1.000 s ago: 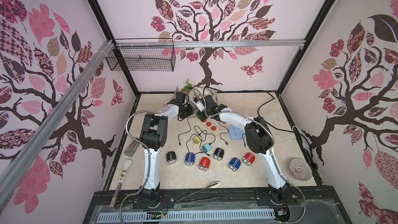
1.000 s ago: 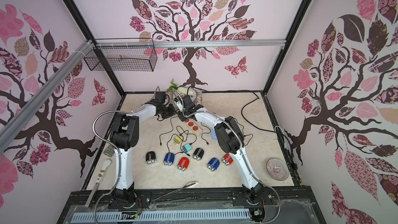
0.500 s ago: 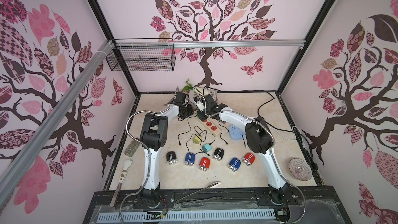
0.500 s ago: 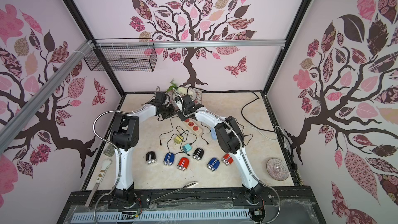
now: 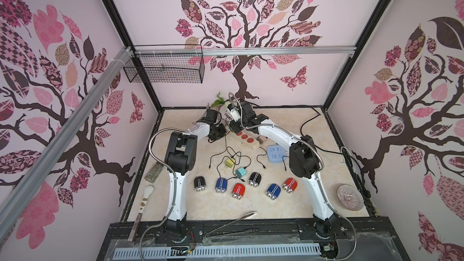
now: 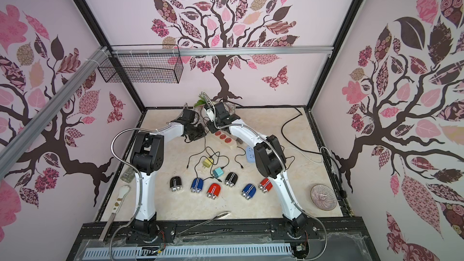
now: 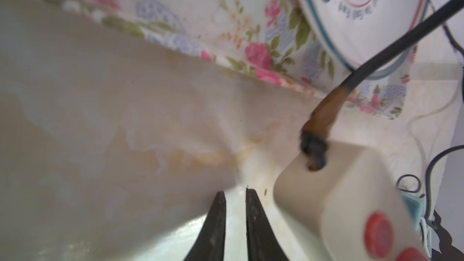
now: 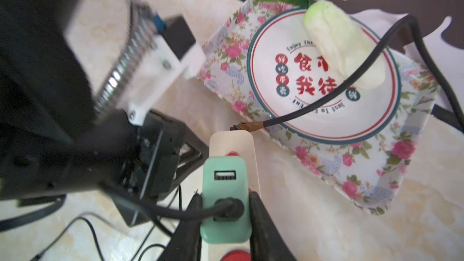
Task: Unplug the electric shaver
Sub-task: Remove the plug from the socket.
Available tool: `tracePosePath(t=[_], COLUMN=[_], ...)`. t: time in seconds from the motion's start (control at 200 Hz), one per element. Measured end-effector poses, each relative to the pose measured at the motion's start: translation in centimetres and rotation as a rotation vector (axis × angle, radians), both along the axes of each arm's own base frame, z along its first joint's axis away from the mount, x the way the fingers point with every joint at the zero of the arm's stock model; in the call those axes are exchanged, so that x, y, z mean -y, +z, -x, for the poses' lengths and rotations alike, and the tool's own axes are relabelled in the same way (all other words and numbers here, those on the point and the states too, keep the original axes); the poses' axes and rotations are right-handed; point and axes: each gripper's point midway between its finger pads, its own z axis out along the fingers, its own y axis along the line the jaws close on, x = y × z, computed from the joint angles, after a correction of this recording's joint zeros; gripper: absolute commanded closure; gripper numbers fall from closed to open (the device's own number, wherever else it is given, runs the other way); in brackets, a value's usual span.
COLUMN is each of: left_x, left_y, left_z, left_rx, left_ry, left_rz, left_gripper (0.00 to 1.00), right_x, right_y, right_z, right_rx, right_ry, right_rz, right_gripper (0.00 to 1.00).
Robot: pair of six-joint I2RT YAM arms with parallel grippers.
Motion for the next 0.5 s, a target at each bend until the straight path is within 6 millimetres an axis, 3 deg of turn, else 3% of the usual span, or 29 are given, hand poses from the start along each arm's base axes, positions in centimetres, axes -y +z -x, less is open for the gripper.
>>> tracePosePath(t=[0.255, 0.495], left_x=[0.1, -1.0], left_y=[0.1, 1.3], left_z=[0.0, 1.9], left_rx=[-0.003, 0.003], left_ry=[0.005, 0.033], left_rz=[0.004, 0.011], left_gripper=[0.80, 0.76], right_x=[0.7, 0.8], right_y=[-3.3, -3.2], right_z=[0.7, 1.7], right_rx=[-0.049, -0.061], right_ry=[-0.008, -0.006], right_rz=[0.022, 0.007], right_gripper=[0.87, 0.88])
